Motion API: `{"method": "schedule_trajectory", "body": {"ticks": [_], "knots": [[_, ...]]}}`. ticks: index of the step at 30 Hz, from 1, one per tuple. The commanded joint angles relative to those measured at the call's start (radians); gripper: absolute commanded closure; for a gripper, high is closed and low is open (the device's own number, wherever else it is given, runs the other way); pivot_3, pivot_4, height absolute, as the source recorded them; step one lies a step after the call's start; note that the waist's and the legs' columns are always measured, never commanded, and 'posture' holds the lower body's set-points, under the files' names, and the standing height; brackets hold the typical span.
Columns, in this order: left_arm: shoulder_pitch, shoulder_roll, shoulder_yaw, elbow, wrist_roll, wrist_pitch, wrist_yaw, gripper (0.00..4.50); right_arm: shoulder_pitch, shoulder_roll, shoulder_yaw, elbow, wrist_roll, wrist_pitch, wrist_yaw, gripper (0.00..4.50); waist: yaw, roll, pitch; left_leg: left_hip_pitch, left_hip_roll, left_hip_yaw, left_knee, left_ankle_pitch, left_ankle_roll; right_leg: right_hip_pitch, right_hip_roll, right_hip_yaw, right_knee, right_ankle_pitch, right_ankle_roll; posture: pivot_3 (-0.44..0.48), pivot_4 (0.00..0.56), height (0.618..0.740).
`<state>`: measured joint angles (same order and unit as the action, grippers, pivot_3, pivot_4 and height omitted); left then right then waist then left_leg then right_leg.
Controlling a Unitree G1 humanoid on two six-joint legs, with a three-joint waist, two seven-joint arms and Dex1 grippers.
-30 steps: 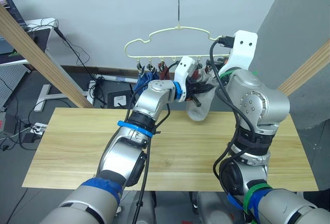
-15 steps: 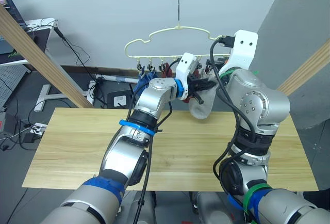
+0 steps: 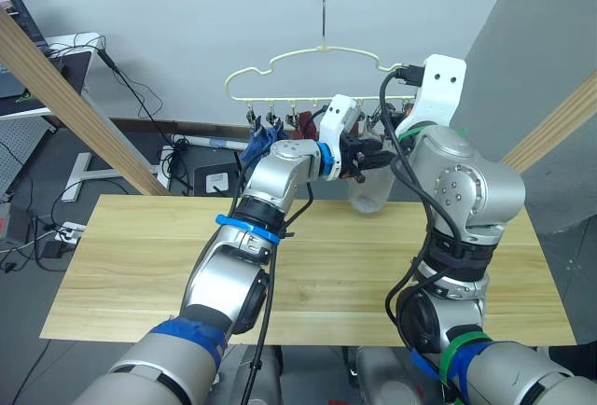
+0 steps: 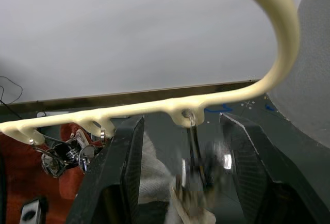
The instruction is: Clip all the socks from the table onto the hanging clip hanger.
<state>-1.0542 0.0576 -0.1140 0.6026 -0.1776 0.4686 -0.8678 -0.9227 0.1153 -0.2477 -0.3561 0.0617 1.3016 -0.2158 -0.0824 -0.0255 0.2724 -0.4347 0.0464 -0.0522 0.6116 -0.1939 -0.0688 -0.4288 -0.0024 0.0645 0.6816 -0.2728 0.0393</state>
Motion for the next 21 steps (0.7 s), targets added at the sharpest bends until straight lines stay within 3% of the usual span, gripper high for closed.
{"method": "schedule_trajectory", "body": {"ticks": [1,5,15,21], "knots": [[0.024,0.009,-0.022,-0.096,-0.018,0.028,-0.029,1.26,0.016,-0.028,0.006,-0.086,0.017,0.035,0.031,2.12,0.0,0.0,0.0,0.0,0.0,0.0,0.0,0.0,0.0,0.0,0.0,0.0,0.0,0.0,0.0,-0.063,0.26,0.74],[0.095,0.042,-0.059,-0.209,-0.021,0.081,-0.057,0.02,0.069,-0.093,0.016,-0.171,0.038,0.128,0.09,2.12,-0.001,0.0,0.0,0.0,0.0,0.0,0.0,0.0,0.0,0.0,0.0,0.0,0.0,0.0,0.0,-0.08,0.26,0.74],[0.32,0.139,-0.062,-0.545,-0.088,0.232,-0.037,0.02,0.275,-0.253,0.008,-0.384,0.157,0.273,0.307,2.12,-0.006,0.0,0.0,0.001,0.0,0.0,0.001,0.0,0.0,0.001,0.0,0.001,0.001,0.0,0.0,-0.144,0.242,0.74],[0.491,0.163,0.045,-0.673,-0.114,0.246,0.106,0.02,0.544,-0.336,0.036,-0.403,0.261,0.1,0.488,2.12,-0.009,0.001,-0.001,0.003,0.0,0.0,0.002,0.0,0.0,0.004,0.0,0.001,0.0,0.0,0.0,-0.137,0.215,0.74]]}}
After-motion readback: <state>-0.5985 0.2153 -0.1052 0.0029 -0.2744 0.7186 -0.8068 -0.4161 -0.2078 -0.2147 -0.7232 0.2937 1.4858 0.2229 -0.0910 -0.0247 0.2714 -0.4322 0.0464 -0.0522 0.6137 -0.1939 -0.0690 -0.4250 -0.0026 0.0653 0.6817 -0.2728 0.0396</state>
